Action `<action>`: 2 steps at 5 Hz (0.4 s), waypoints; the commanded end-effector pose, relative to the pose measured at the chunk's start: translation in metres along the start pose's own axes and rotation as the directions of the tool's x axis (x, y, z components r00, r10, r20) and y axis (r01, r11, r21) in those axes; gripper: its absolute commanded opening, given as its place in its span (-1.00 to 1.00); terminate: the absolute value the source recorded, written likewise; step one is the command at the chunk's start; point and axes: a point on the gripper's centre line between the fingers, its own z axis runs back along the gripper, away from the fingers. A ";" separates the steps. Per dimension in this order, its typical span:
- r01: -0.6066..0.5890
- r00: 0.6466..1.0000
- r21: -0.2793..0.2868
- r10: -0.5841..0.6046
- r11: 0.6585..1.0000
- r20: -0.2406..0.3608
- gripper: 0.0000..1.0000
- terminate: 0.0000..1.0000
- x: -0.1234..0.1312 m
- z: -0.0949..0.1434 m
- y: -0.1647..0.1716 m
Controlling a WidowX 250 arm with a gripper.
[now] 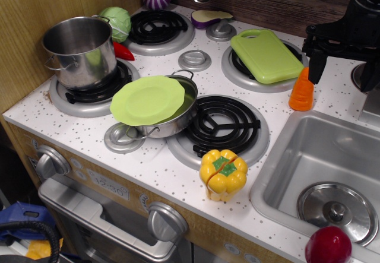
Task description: Put carrot on cutting board
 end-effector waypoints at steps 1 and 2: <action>0.000 1.000 0.000 0.000 1.000 0.000 1.00 -1.00 0.000 0.000 0.000; 0.106 0.994 0.046 -0.108 0.993 0.029 1.00 -1.00 0.023 0.002 0.017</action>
